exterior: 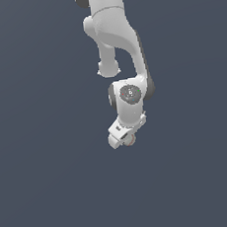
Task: Pick up the object and move it to a goal position.
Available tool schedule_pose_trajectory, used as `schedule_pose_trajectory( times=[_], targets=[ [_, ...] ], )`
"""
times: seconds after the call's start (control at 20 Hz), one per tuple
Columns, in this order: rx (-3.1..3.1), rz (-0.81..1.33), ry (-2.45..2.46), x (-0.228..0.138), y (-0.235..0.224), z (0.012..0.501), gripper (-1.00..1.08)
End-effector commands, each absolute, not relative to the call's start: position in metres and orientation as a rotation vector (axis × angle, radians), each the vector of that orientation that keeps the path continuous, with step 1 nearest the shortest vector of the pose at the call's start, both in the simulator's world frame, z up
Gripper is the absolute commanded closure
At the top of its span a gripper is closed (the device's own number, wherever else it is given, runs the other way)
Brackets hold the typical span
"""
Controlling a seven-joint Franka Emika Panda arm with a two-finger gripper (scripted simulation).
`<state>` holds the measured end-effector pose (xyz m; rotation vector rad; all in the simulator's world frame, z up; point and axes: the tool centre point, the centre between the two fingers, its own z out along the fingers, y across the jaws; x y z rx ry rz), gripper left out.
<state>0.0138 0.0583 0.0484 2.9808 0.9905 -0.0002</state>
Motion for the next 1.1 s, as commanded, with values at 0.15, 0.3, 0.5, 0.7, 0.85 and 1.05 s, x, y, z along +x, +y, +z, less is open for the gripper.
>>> schedule_pose_trajectory(
  times=[0.15,0.3,0.5,0.7,0.85,1.05],
  targets=[
    [2.981,0.0,0.991,0.014,0.06,0.049,1.08],
    [2.981,0.0,0.991,0.012,0.066,0.056,1.08],
    [2.98,0.0,0.991,0.008,0.083,0.072,1.08],
    [2.98,0.0,0.991,0.001,0.112,0.1,1.08],
    [2.979,-0.001,0.992,-0.004,0.138,0.125,1.08],
    [2.98,0.0,0.993,-0.01,0.168,0.154,1.08]
  ],
)
